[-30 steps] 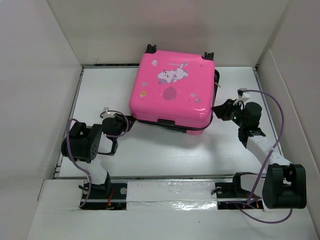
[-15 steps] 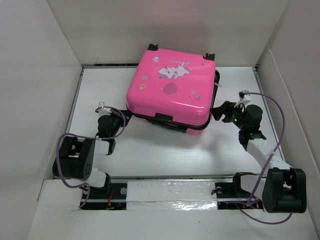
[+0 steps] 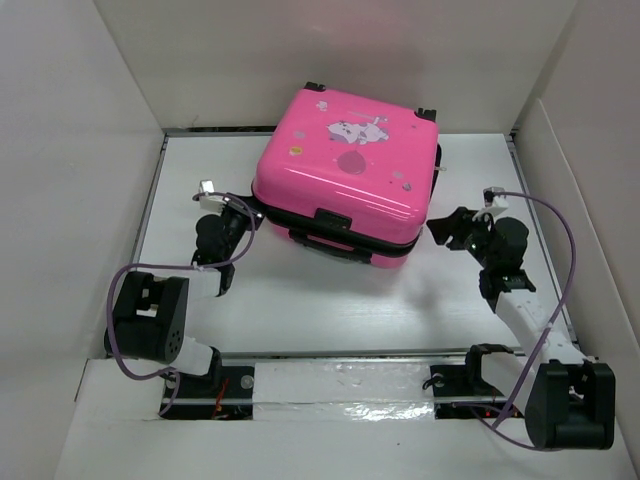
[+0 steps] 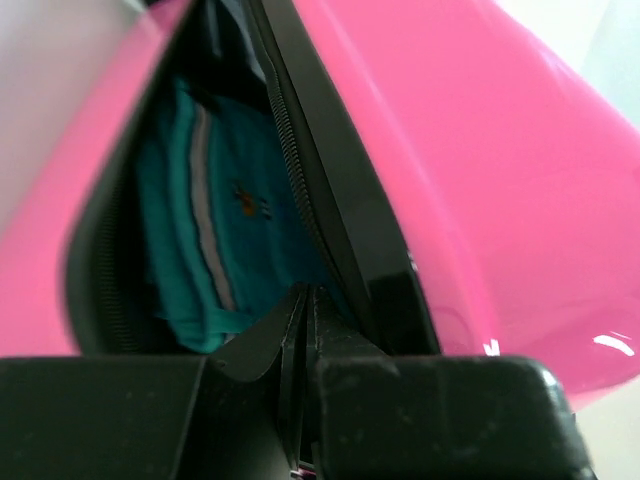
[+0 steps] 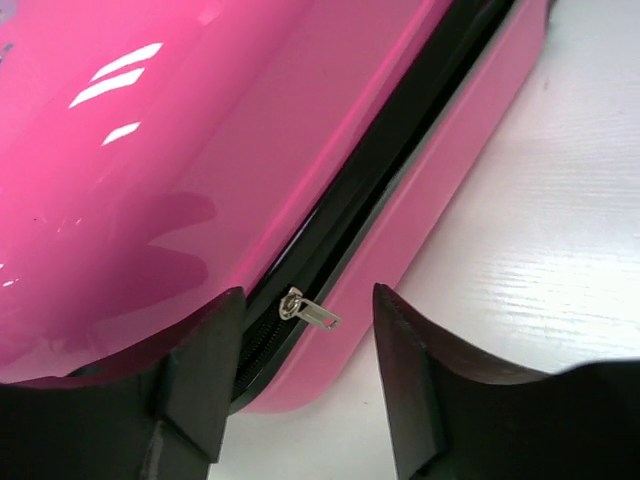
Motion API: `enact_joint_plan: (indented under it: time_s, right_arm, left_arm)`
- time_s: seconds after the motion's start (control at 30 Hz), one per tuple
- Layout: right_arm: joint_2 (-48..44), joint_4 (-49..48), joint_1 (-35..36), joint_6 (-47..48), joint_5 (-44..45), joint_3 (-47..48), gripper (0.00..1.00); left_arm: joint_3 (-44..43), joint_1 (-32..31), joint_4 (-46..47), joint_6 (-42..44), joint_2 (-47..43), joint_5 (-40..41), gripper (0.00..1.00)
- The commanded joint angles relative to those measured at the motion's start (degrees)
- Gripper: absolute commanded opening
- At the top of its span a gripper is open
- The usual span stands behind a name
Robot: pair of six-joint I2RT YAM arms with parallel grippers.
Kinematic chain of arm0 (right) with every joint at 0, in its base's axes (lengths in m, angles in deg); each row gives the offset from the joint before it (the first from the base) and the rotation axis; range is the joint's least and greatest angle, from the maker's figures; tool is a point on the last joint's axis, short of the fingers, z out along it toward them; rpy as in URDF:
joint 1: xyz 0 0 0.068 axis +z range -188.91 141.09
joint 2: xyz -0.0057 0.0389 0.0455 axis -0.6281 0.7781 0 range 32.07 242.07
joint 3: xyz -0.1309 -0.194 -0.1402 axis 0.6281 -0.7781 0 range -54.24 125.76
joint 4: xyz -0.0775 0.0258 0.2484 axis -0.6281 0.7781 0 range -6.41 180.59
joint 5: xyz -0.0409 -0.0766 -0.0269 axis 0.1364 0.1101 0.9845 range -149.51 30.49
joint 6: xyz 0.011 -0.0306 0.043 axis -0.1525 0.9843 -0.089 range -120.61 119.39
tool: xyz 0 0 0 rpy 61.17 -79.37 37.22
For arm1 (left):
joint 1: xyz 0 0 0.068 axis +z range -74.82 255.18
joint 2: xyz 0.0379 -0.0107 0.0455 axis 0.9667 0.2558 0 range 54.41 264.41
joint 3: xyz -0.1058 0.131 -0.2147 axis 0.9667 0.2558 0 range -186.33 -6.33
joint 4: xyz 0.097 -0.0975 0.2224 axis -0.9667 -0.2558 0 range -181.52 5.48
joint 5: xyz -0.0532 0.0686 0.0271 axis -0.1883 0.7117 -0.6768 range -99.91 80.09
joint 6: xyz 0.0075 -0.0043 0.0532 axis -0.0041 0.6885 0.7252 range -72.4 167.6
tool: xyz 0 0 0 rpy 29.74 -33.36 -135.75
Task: Pack the luggage
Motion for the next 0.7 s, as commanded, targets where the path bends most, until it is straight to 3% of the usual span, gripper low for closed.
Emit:
enact_joint_plan:
  time_s: [0.0, 0.03, 0.13, 0.33, 0.4, 0.57, 0.67]
  right_arm:
    - [-2.89, 0.96, 0.4, -0.08, 5.38, -1.18, 0.55]
    - [-3.51, 1.14, 0.4, 0.01, 6.01, -1.45, 0.44]
    - [-5.35, 2.28, 0.4, 0.18, 7.59, -2.07, 0.36]
    - [-7.2, 2.99, 0.4, 0.1, 8.83, -2.86, 0.35]
    - [-7.73, 3.43, 0.4, 0.18, 8.74, -2.94, 0.35]
    - [-11.33, 5.01, 0.4, 0.97, 9.79, -3.65, 0.16]
    - [-13.26, 6.94, 0.4, 1.76, 9.79, -3.3, 0.1]
  left_arm:
    - [-4.23, -2.43, 23.51, 1.21, -2.25, -3.05, 0.0]
    - [-4.06, -2.43, 23.33, 0.68, -2.08, -3.05, 0.0]
    - [-2.48, -2.43, 22.54, 0.5, -2.07, -2.79, 0.0]
    - [-0.19, -3.05, 17.99, 0.24, -0.67, -3.31, 0.0]
    - [-2.9, -3.05, 9.59, 2.07, -0.76, -4.54, 0.0]
    - [-6.42, -3.05, -2.83, 6.12, -3.21, -6.66, 0.0]
    - [-9.76, -3.05, -17.67, 12.35, -6.72, -5.7, 0.0]
